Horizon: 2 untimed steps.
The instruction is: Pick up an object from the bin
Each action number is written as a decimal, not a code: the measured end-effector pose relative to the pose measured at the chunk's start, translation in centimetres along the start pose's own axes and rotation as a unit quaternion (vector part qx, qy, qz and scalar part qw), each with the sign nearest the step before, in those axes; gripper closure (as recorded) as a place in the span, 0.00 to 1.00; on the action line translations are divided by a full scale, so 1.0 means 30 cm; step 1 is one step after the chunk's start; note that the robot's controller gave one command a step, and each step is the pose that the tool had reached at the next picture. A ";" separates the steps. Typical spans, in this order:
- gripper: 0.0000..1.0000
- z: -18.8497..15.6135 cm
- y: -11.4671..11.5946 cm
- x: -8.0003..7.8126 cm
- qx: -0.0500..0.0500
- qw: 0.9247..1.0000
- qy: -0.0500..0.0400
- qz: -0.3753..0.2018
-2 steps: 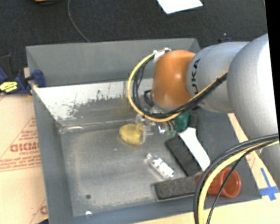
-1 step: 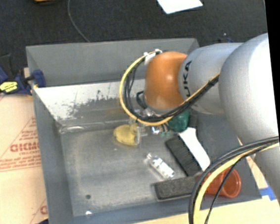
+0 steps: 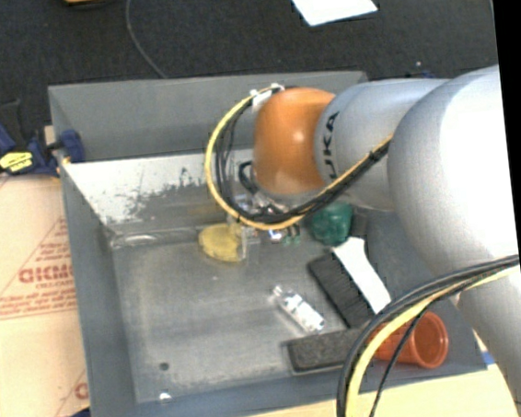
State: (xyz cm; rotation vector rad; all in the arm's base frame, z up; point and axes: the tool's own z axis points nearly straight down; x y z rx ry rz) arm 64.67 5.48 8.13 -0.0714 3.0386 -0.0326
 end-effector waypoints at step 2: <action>1.00 -0.007 0.114 -0.004 0.004 1.000 -0.018 -0.016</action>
Offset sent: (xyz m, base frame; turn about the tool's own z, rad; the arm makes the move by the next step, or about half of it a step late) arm -0.0110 0.0393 -0.0113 -0.0329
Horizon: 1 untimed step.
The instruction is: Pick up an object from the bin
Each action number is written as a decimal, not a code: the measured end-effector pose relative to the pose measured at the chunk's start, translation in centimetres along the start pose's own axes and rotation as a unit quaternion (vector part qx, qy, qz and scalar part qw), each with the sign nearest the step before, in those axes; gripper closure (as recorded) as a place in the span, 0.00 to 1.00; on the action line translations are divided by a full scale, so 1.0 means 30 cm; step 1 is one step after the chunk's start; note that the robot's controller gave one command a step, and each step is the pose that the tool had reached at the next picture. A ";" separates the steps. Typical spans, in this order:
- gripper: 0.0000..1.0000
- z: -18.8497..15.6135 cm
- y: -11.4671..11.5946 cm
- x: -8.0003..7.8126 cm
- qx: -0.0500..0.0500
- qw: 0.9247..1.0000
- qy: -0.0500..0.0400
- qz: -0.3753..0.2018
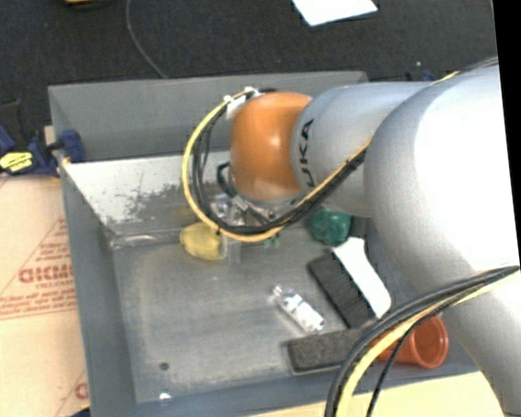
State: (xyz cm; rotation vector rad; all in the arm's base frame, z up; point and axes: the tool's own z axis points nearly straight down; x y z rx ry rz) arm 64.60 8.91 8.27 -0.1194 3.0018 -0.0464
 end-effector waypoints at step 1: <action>1.00 0.001 0.047 -0.005 0.002 1.000 -0.005 0.003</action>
Offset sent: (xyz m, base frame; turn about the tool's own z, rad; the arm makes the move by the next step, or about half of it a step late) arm -0.0181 0.0146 -0.0127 0.0366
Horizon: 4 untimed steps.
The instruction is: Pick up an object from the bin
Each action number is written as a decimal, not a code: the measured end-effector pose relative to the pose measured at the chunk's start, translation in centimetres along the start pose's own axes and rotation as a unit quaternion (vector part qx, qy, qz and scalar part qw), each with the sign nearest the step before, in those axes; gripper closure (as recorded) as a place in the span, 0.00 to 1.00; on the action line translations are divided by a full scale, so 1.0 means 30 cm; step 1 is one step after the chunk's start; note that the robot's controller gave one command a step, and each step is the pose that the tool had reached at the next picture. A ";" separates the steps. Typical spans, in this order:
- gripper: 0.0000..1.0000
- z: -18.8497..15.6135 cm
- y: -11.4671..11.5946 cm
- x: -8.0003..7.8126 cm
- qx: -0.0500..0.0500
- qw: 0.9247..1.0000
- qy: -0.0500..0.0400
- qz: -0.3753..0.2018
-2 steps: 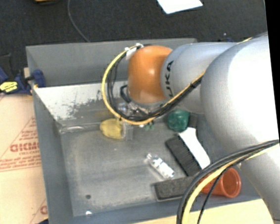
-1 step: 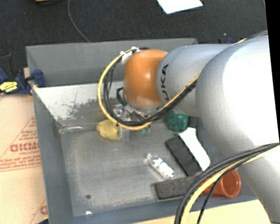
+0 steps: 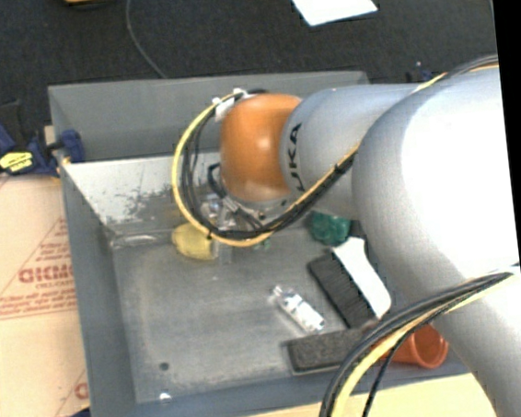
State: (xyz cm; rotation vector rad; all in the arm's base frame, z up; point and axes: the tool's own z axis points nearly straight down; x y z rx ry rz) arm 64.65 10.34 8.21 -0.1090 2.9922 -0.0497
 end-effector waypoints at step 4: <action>1.00 -0.005 -0.004 0.027 0.000 1.000 -0.014 0.013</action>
Offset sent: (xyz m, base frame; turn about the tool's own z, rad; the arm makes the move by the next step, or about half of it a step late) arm 0.0000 0.0000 0.0000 0.0000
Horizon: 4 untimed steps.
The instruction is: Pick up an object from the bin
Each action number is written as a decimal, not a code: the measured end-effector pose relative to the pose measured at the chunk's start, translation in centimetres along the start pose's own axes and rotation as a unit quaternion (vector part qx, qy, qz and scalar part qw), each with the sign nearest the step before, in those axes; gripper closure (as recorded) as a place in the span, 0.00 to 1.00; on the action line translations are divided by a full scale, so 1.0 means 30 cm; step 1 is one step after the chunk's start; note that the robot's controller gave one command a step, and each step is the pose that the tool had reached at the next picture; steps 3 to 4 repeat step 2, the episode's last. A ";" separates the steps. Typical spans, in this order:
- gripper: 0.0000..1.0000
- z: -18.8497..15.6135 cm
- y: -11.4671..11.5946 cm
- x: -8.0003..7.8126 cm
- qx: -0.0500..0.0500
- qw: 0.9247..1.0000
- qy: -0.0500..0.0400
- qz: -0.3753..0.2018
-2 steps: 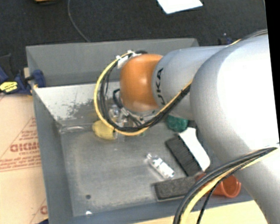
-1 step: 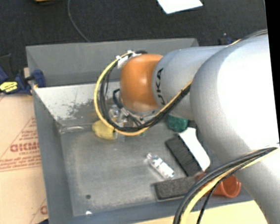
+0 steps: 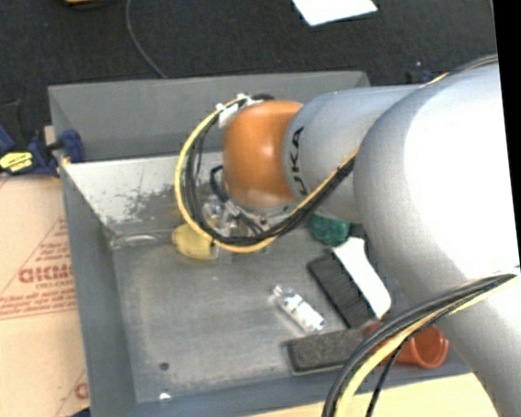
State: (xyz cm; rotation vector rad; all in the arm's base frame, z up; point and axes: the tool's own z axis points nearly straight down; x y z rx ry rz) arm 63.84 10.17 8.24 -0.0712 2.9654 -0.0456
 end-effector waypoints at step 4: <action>1.00 0.000 0.040 0.000 0.004 0.995 -0.015 -0.102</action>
Offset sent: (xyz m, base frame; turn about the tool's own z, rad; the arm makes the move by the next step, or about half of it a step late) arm -0.0108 0.0171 -0.0124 -0.2100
